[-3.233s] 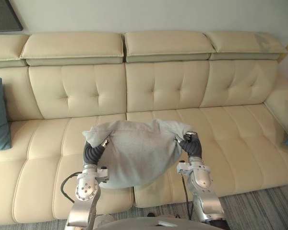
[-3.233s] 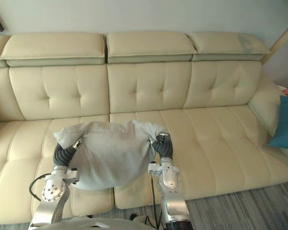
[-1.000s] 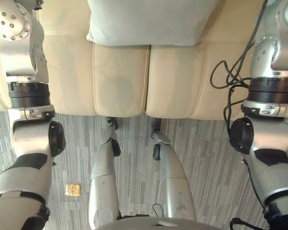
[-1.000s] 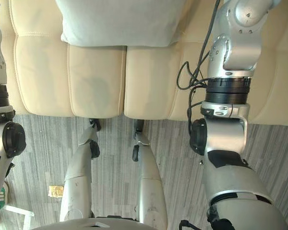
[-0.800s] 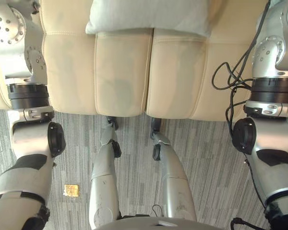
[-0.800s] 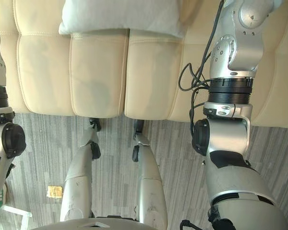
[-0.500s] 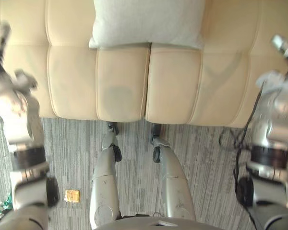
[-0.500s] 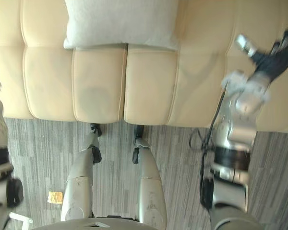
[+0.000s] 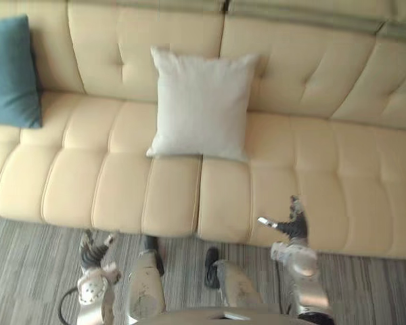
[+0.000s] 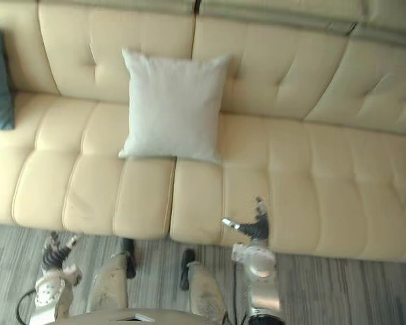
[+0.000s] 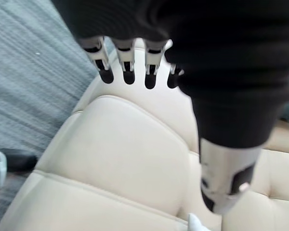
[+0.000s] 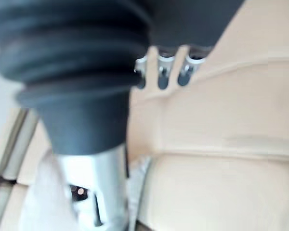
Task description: Pick up cushions and gather them together orderly.
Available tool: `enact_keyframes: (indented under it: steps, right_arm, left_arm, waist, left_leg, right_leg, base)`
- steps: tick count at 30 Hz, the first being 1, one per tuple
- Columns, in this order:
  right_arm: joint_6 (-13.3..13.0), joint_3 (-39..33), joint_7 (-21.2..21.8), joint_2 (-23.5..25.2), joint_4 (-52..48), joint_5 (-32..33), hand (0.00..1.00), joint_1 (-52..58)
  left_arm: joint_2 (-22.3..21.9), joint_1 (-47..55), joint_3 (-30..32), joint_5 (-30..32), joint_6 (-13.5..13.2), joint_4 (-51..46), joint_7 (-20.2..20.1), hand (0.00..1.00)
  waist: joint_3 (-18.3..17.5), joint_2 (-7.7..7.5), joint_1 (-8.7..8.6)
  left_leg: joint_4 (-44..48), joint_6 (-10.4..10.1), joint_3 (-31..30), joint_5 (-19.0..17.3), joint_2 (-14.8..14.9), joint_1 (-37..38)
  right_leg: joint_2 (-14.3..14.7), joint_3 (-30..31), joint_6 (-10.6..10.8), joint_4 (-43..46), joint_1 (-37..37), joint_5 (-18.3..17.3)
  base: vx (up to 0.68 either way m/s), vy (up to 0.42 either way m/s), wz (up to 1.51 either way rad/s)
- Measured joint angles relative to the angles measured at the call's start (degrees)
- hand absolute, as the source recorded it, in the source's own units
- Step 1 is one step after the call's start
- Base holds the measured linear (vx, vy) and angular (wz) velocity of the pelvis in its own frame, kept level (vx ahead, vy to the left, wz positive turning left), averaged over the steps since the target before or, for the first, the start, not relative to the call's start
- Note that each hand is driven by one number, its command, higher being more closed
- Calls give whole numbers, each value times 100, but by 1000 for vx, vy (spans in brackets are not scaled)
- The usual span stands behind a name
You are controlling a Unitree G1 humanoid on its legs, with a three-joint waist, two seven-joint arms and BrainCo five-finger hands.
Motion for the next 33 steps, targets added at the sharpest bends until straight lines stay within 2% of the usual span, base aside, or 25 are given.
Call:
enact_keyframes:
  steps: [2,5,11,13,15,17,18,19,20,21,22,23,24,25,26,27,28,29,30,31,33]
  right_arm:
    - [19,-21,118,145,798,3,0,-32]
    - [107,-95,139,208,1538,22,0,-80]
    - [119,-244,126,333,1913,76,0,-154]
    - [119,-232,128,331,1984,164,0,-167]
    - [123,-223,125,349,2213,248,0,-249]
    - [128,-215,123,350,2387,248,0,-235]
    - [131,-155,120,350,2488,242,0,-245]
    - [124,-90,120,351,2630,239,0,-294]
    - [111,-43,118,345,2875,224,0,-315]
    - [117,-59,118,274,2986,219,0,-365]
    - [136,-64,95,-10,3137,177,0,-487]
    - [131,-66,92,8,3199,177,0,-545]
    - [136,-50,82,51,3282,176,0,-612]
    - [183,-22,79,85,3404,176,0,-742]
    - [203,-25,67,82,3481,176,0,-788]
    - [226,-24,58,-8,3480,177,0,-872]
    - [226,-24,50,-34,3474,176,0,-857]
    - [238,-28,9,-127,3482,176,0,-776]
    - [248,-66,-55,-171,3482,178,0,-741]
    - [250,-76,-72,-215,3478,179,0,-746]
    - [240,-95,-74,-232,3488,181,0,-755]
  left_arm:
    - [-4,-37,102,84,9,798,-20,0]
    - [-32,-139,210,280,40,1525,-27,0]
    - [13,-421,257,750,40,2026,14,0]
    - [-3,-456,245,902,42,2079,39,0]
    - [20,-425,238,1022,75,2169,68,0]
    - [62,-380,207,1121,126,2181,70,0]
    - [100,-323,193,1172,157,2210,74,0]
    - [148,-255,211,1171,161,2223,77,0]
    - [281,-283,231,1171,173,2335,111,0]
    - [250,-317,226,1171,197,2448,121,0]
    - [4,-202,210,1168,263,2662,169,0]
    - [8,-166,202,1167,256,2666,180,0]
    - [94,-157,240,1165,259,2673,184,0]
    - [273,-286,171,1163,264,2792,192,0]
    - [303,-369,103,1137,264,2795,198,0]
    - [284,-511,-55,1106,266,2869,211,0]
    - [261,-516,-127,1085,259,2862,209,0]
    - [243,-533,-246,1062,250,2885,246,0]
    - [225,-526,-346,1063,249,2889,265,0]
    - [222,-528,-440,1064,249,2888,277,0]
    - [255,-563,-431,1066,237,2900,277,0]
  waist:
    - [-226,22,-8]
    - [-311,51,-4]
    - [-312,145,24]
    - [-289,250,54]
    - [-278,283,130]
    - [-303,244,131]
    - [-360,191,144]
    - [-450,76,132]
    - [-615,-180,162]
    - [-630,-100,197]
    - [-806,417,324]
    - [-809,318,340]
    - [-822,200,317]
    - [-757,-4,287]
    - [-750,-24,318]
    - [-648,199,299]
    - [-619,251,269]
    - [-531,380,237]
    - [-552,520,227]
    - [-525,470,187]
    - [-514,453,180]
  left_leg:
    - [41,-7,66,-107,12,196]
    - [138,14,200,-225,21,423]
    - [439,66,526,-491,151,602]
    - [359,213,671,-479,248,655]
    - [47,307,877,-287,311,932]
    - [-228,276,932,-185,306,1137]
    - [-569,169,945,-105,267,1253]
    - [-819,77,890,-49,133,1301]
    - [-925,-112,530,93,-186,1165]
    - [-863,-119,333,94,-218,1114]
    - [-942,127,9,258,-407,1146]
    - [-1101,372,50,473,-490,1152]
    - [-1112,358,174,558,-558,1106]
    - [-1102,347,269,705,-631,880]
    - [-1141,321,305,780,-626,746]
    - [-1242,258,215,886,-514,633]
    - [-1337,216,158,918,-508,650]
    - [-1561,157,125,1080,-452,733]
    - [-1769,60,100,1053,-434,801]
    - [-1838,-228,33,847,-439,782]
    - [-1665,-180,-67,827,-502,683]
  right_leg:
    - [6,88,58,-322,300,142]
    - [6,247,132,-604,609,319]
    - [19,579,297,-635,737,689]
    - [-3,500,308,-624,700,833]
    - [-269,-156,104,1176,474,354]
    - [-480,-282,98,2385,485,92]
    - [-615,-270,121,3129,532,61]
    - [-739,-257,88,3200,566,451]
    - [-813,-295,303,2690,611,802]
    - [-744,-330,308,2528,646,760]
    - [-343,-281,274,1531,1021,376]
    - [-390,-225,256,1457,1007,199]
    - [-464,-155,293,1243,1050,-2]
    - [-458,-102,222,398,1232,-427]
    - [-410,-108,207,4,1259,-526]
    - [-270,-199,201,-402,1312,-406]
    - [-230,-216,149,-472,1320,-377]
    - [-106,-230,93,-488,1296,-322]
    - [-65,-241,72,-466,1259,-309]
    - [-75,-234,-28,-477,1167,-221]
    - [-131,-132,-98,-515,992,-100]
  base:
    - [71,84,-24]
    - [30,83,-23]
    - [-91,93,-36]
    - [-206,88,-35]
    - [-210,40,-34]
    - [-156,-48,5]
    - [-179,-144,8]
    - [-163,-162,3]
    - [-73,-89,-8]
    - [63,56,-68]
    - [73,88,-87]
    - [81,146,-86]
    - [-33,-12,-44]
    - [-74,-53,-35]
    - [-178,-180,-34]
    - [-185,-122,-17]
    - [-321,-118,-1]
    - [-322,-72,8]
    - [-312,-68,5]
    - [-239,-14,-5]
    - [-156,24,-31]
